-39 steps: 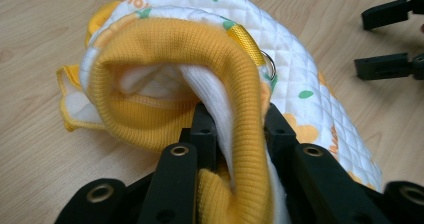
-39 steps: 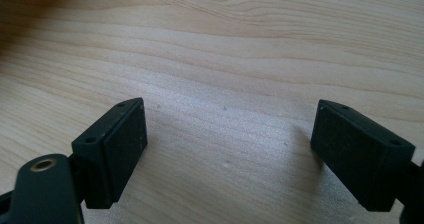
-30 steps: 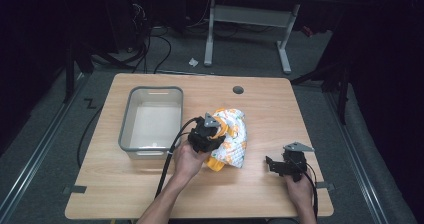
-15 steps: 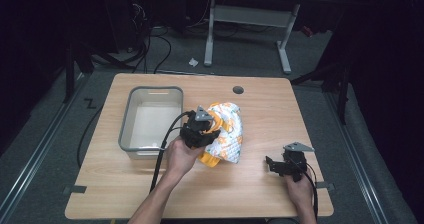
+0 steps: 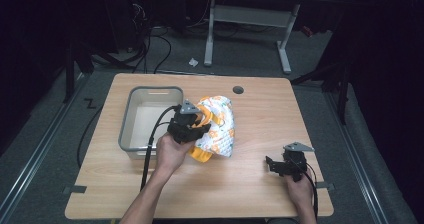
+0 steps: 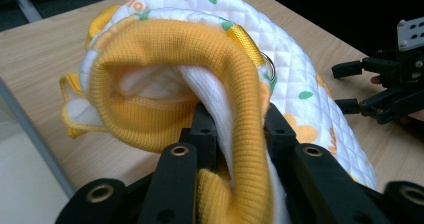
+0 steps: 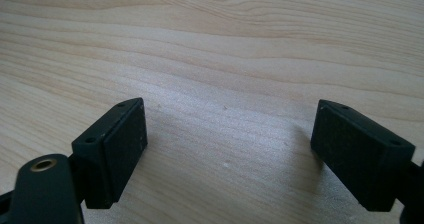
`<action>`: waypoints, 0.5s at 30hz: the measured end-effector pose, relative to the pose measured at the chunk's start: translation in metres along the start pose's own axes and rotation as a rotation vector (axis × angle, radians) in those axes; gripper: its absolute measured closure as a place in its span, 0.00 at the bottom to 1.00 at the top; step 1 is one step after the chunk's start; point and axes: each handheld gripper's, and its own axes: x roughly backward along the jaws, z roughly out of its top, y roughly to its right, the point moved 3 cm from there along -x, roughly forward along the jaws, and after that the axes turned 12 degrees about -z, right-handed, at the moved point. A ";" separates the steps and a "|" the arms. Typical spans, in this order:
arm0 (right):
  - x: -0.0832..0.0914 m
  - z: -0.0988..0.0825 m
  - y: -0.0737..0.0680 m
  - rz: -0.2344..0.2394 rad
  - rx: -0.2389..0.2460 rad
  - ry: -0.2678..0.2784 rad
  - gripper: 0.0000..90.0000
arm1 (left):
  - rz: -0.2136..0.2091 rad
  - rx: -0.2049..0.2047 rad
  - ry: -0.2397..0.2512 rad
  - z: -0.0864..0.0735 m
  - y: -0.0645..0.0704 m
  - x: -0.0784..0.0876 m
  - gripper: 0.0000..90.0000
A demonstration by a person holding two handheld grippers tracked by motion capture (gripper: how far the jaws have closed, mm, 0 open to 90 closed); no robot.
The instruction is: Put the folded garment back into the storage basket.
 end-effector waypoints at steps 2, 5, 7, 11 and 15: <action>0.000 0.000 0.000 0.000 0.000 0.000 0.16 | 0.001 0.006 0.004 0.000 -0.002 0.004 0.81; 0.000 0.000 0.000 0.000 0.000 0.000 0.16 | 0.009 0.009 0.014 0.003 -0.003 0.013 0.81; 0.000 0.000 0.000 0.000 0.000 0.000 0.16 | 0.010 0.009 0.018 0.003 -0.003 0.015 0.81; 0.000 0.000 0.000 0.000 -0.001 0.000 0.16 | 0.015 0.016 0.029 0.005 -0.005 0.024 0.81; 0.000 0.000 0.000 0.000 -0.001 -0.001 0.16 | 0.040 0.029 0.051 0.004 -0.011 0.037 0.81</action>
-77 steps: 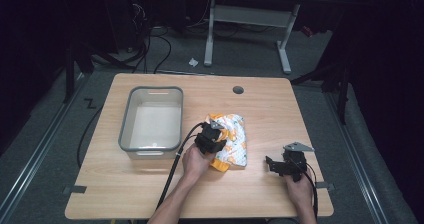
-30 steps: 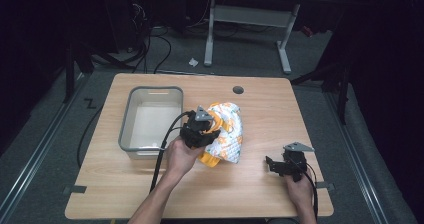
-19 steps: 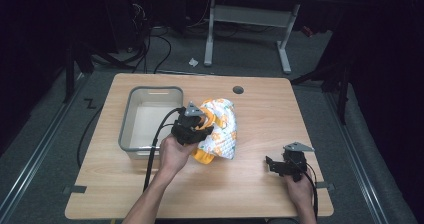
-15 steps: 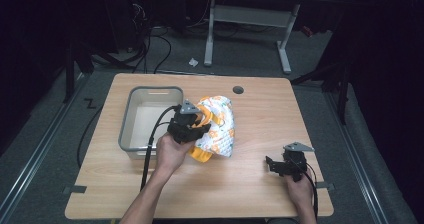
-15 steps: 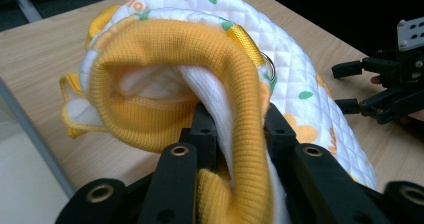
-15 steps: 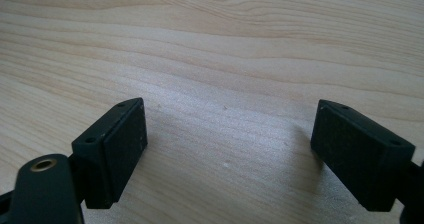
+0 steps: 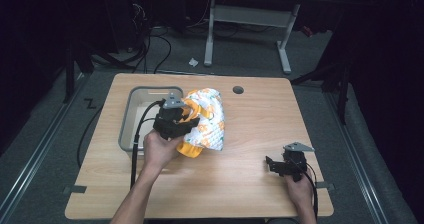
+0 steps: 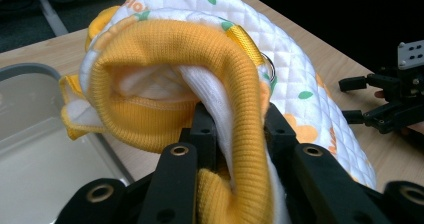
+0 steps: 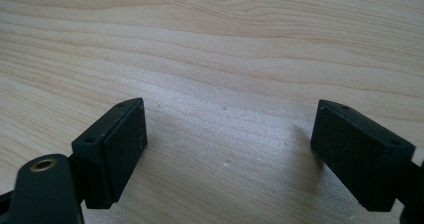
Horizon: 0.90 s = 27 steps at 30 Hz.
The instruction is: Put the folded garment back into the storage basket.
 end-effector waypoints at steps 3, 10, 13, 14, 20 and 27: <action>0.000 0.000 0.000 0.000 0.001 0.001 0.16 | 0.015 0.008 0.010 -0.001 -0.005 0.008 0.81; 0.000 0.000 0.000 0.000 0.000 0.000 0.16 | 0.051 0.008 0.016 -0.002 -0.014 0.025 0.81; 0.000 0.000 0.000 0.000 0.002 0.002 0.16 | 0.070 0.006 0.019 -0.002 -0.019 0.033 0.81; 0.000 0.000 0.000 0.000 0.001 0.001 0.16 | 0.074 0.010 0.018 -0.003 -0.021 0.036 0.81; 0.000 0.000 0.000 0.002 0.002 0.002 0.16 | 0.105 0.030 0.022 -0.006 -0.034 0.048 0.81; 0.000 0.000 0.000 0.002 0.003 0.002 0.16 | 0.120 0.040 0.015 -0.013 -0.049 0.056 0.81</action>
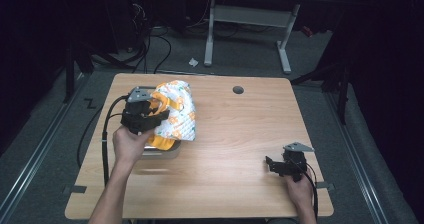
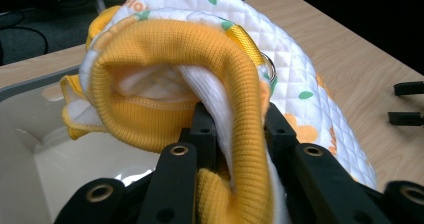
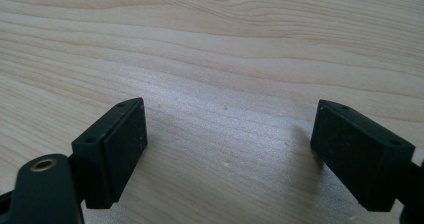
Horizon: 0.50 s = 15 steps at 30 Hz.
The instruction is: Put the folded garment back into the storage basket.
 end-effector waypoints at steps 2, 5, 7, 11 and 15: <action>0.000 0.000 0.000 0.000 -0.001 0.001 0.16 | 0.009 0.000 -0.002 -0.003 -0.006 0.002 0.81; 0.000 0.000 0.000 0.001 0.000 0.001 0.16 | 0.011 0.010 0.000 -0.010 -0.015 0.004 0.81; 0.000 0.000 0.000 0.004 0.004 0.002 0.16 | 0.014 0.010 -0.010 -0.014 -0.021 0.004 0.81; 0.000 0.000 0.000 0.005 0.004 0.002 0.16 | 0.020 0.013 -0.022 -0.021 -0.030 0.004 0.81; 0.000 0.000 0.000 0.005 0.004 0.002 0.16 | 0.009 0.038 -0.019 -0.027 -0.040 0.002 0.81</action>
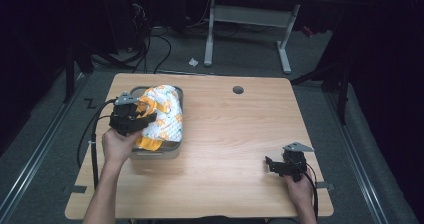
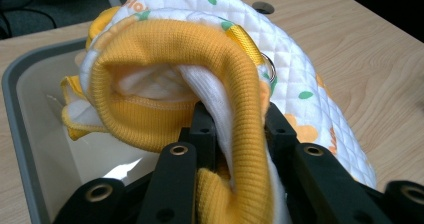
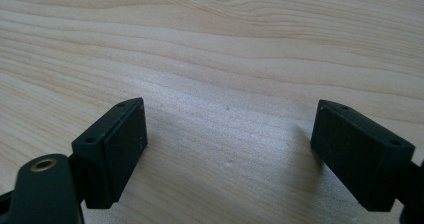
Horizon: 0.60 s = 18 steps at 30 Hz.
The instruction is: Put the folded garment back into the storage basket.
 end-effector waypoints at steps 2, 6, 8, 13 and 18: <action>0.000 0.000 0.000 0.000 0.000 0.000 0.16 | 0.008 0.005 -0.008 -0.003 -0.005 -0.003 0.81; 0.000 0.000 0.000 0.000 0.000 0.000 0.16 | 0.011 0.030 -0.017 -0.008 -0.014 -0.009 0.80; 0.000 0.000 0.000 0.000 0.000 0.000 0.16 | 0.016 0.045 -0.027 -0.011 -0.017 -0.013 0.80; 0.000 0.000 0.000 0.000 0.000 0.000 0.16 | 0.057 0.051 -0.076 -0.017 -0.025 -0.024 0.79; 0.000 0.000 0.000 0.000 0.000 0.000 0.16 | 0.066 0.063 -0.109 -0.019 -0.030 -0.035 0.79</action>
